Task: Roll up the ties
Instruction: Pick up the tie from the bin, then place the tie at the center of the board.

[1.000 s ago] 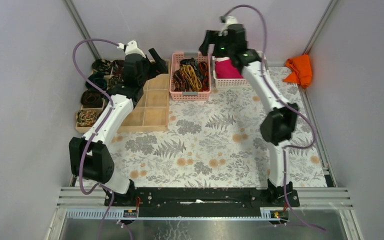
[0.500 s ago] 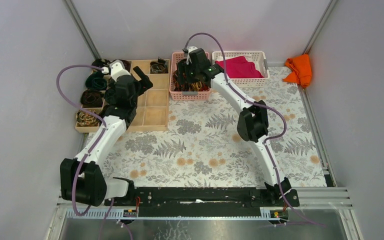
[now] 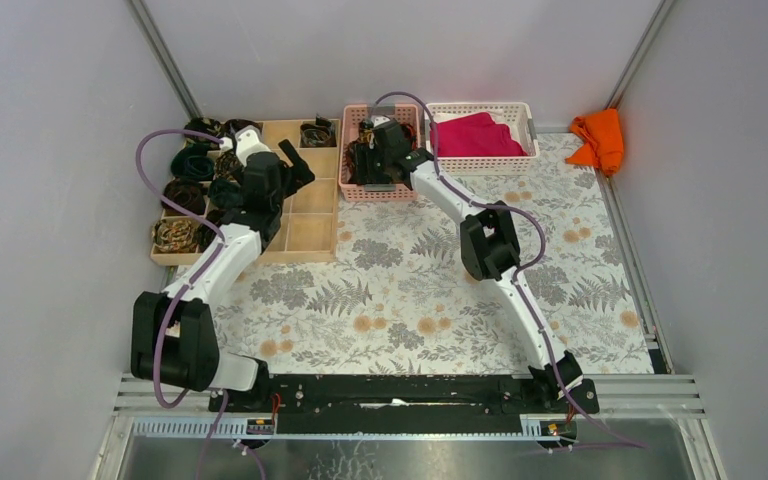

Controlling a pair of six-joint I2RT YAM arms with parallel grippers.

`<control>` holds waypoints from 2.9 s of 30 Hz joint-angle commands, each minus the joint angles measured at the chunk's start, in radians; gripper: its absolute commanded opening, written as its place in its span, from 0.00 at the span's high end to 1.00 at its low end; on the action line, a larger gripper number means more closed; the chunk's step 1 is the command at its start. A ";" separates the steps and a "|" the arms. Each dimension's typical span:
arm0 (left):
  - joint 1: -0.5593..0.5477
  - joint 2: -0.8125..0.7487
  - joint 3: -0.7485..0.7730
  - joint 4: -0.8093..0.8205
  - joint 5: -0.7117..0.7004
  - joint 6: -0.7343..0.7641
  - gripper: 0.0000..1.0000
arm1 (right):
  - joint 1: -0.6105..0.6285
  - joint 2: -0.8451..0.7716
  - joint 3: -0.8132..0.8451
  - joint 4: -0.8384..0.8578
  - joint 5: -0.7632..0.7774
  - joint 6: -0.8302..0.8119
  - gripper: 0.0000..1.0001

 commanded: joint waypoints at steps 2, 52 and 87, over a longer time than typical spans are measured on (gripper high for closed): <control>0.004 0.018 0.018 0.056 0.003 0.033 0.01 | 0.005 0.038 0.066 0.060 -0.020 0.018 0.35; -0.226 -0.145 -0.043 0.135 0.200 -0.018 0.04 | 0.034 -1.375 -0.907 0.223 0.140 -0.013 1.00; -0.249 0.402 -0.028 0.740 1.015 -0.439 0.04 | 0.034 -1.522 -0.950 0.191 -0.066 -0.147 1.00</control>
